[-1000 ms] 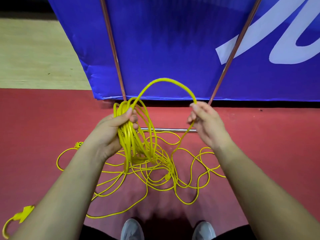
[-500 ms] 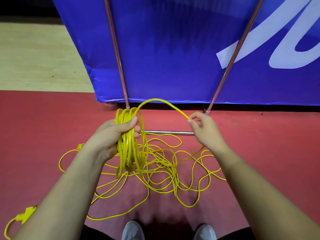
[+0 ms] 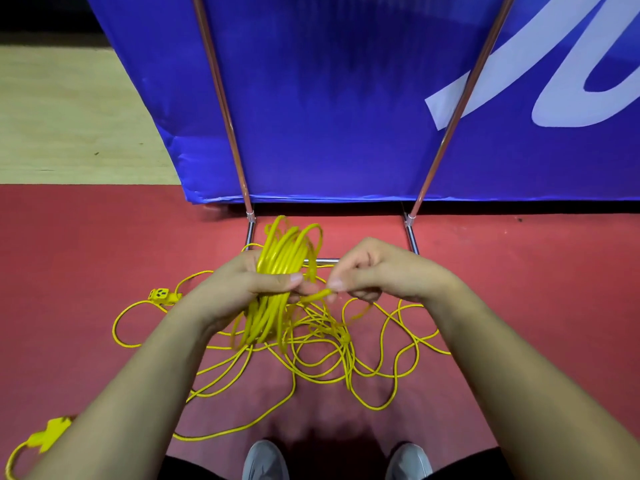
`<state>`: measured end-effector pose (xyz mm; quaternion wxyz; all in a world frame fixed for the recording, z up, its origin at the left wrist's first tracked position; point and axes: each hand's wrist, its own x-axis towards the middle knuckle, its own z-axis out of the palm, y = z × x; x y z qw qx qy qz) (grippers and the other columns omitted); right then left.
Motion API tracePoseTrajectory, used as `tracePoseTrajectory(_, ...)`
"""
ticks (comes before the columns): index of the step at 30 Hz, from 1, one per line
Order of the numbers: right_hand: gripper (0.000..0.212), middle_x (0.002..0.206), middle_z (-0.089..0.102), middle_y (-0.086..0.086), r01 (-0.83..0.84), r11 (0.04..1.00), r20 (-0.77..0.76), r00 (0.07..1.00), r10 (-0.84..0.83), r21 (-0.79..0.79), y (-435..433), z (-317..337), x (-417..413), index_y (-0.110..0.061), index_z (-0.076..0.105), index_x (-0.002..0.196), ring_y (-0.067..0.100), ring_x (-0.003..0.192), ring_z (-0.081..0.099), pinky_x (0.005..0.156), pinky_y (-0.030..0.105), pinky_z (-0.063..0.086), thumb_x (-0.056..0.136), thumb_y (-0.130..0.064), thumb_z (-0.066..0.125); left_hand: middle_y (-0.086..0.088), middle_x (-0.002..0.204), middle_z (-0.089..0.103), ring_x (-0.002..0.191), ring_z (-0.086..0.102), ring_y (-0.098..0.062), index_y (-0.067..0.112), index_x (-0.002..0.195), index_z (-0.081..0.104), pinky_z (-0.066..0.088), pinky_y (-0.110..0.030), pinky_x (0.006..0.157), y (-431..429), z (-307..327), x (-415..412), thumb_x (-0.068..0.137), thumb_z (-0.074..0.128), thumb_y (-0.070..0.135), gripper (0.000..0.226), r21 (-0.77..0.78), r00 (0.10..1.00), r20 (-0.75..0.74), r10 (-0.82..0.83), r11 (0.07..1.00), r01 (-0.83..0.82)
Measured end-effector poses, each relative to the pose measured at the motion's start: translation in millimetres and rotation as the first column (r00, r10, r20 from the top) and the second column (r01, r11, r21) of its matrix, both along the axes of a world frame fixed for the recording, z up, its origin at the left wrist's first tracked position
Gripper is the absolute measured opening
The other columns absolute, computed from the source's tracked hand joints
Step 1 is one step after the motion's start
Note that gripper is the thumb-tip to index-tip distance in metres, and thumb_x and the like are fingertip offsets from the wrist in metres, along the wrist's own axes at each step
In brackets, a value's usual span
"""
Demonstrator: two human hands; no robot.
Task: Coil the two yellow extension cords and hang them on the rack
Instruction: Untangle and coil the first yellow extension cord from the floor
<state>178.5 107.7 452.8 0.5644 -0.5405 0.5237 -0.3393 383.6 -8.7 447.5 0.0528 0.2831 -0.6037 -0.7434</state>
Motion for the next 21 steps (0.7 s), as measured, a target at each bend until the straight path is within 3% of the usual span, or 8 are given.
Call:
tracePoseTrajectory(3, 0.021, 0.051, 0.031, -0.003, 0.234, 0.969, 0.176, 0.960, -0.218, -0.077, -5, -2, -1, -0.002, 0.064, 0.079, 0.011, 0.046, 0.020, 0.045, 0.024, 0.015, 0.089, -0.018, 0.058, -0.018, 0.085, 0.072, 0.074, 0.069, -0.027, 0.001, 0.095, 0.070, 0.057, -0.037, 0.068, 6, 3, -6, 0.077, 0.069, 0.015, 0.022, 0.039, 0.997, -0.081, -0.003, 0.999, 0.007)
tracePoseTrajectory(5, 0.018, 0.052, 0.041, -0.003, 0.309, 0.944, 0.175, 0.942, -0.288, -0.113, -4, -8, -6, -0.001, 0.060, 0.079, 0.010, 0.047, 0.031, 0.046, 0.021, 0.025, 0.091, -0.015, 0.060, -0.013, 0.072, 0.068, 0.057, 0.062, -0.022, 0.008, 0.082, 0.071, 0.052, -0.029, 0.055, 5, 7, -9, 0.073, 0.073, 0.015, 0.012, 0.117, 0.990, -0.128, 0.053, 0.992, -0.038)
tracePoseTrajectory(9, 0.011, 0.071, 0.061, 0.010, 0.207, 0.976, -0.126, 0.968, -0.215, -0.071, 8, -36, -25, -0.007, 0.063, 0.083, 0.016, 0.067, 0.057, 0.070, 0.022, 0.048, 0.093, -0.009, 0.060, -0.010, 0.068, 0.061, 0.048, 0.053, -0.017, 0.009, 0.082, 0.068, 0.047, -0.025, 0.052, -5, 8, -6, 0.054, 0.089, 0.024, 0.038, 0.347, 0.960, -0.220, 0.174, 0.934, -0.090)
tracePoseTrajectory(11, 0.010, 0.073, 0.062, 0.009, 0.284, 0.959, -0.124, 0.951, -0.284, -0.016, 16, -55, -33, -0.008, 0.064, 0.084, 0.020, 0.071, 0.060, 0.076, 0.027, 0.050, 0.093, -0.007, 0.060, -0.014, 0.072, 0.067, 0.049, 0.060, -0.018, 0.007, 0.084, 0.071, 0.051, -0.026, 0.051, -9, 8, 1, 0.046, 0.093, 0.024, 0.046, 0.353, 0.968, -0.184, 0.170, 0.931, -0.096)
tracePoseTrajectory(14, 0.007, 0.058, 0.049, 0.000, 0.505, 0.862, 0.094, 0.857, -0.506, 0.036, 16, -62, -39, -0.008, 0.062, 0.093, 0.015, 0.049, 0.044, 0.056, 0.029, 0.036, 0.092, -0.003, 0.058, -0.024, 0.080, 0.071, 0.057, 0.070, -0.026, 0.002, 0.085, 0.072, 0.056, -0.032, 0.048, -5, 9, 7, 0.041, 0.094, 0.019, 0.051, 0.304, 0.996, -0.033, 0.079, 0.951, -0.065)
tracePoseTrajectory(16, 0.006, 0.053, 0.040, -0.005, 0.561, 0.828, 0.123, 0.821, -0.557, 0.009, 10, -54, -36, -0.009, 0.063, 0.093, 0.010, 0.045, 0.029, 0.053, 0.029, 0.022, 0.092, -0.004, 0.059, -0.023, 0.076, 0.071, 0.056, 0.070, -0.025, -0.001, 0.087, 0.066, 0.055, -0.032, 0.045, -1, 9, 7, 0.055, 0.082, 0.009, 0.038, 0.268, 0.997, 0.042, 0.070, 0.960, -0.079)
tracePoseTrajectory(19, 0.006, 0.052, 0.042, -0.005, 0.477, 0.872, -0.019, 0.876, -0.481, -0.108, 2, -32, -21, -0.011, 0.071, 0.088, 0.012, 0.048, 0.029, 0.050, 0.027, 0.023, 0.089, -0.009, 0.065, -0.019, 0.070, 0.070, 0.053, 0.068, -0.024, -0.001, 0.085, 0.064, 0.055, -0.032, 0.044, 3, 9, 4, 0.059, 0.082, 0.009, 0.033, 0.251, 0.994, 0.060, 0.097, 0.962, -0.109)
tracePoseTrajectory(21, 0.006, 0.048, 0.048, -0.011, 0.358, 0.917, -0.152, 0.911, -0.384, -0.175, 0, -17, -7, -0.008, 0.073, 0.088, 0.005, 0.046, 0.036, 0.048, 0.020, 0.028, 0.088, -0.009, 0.067, -0.019, 0.074, 0.072, 0.058, 0.070, -0.024, -0.001, 0.089, 0.065, 0.057, -0.033, 0.048, 5, 9, 1, 0.070, 0.068, 0.016, 0.025, 0.261, 0.992, 0.061, 0.111, 0.958, -0.123)
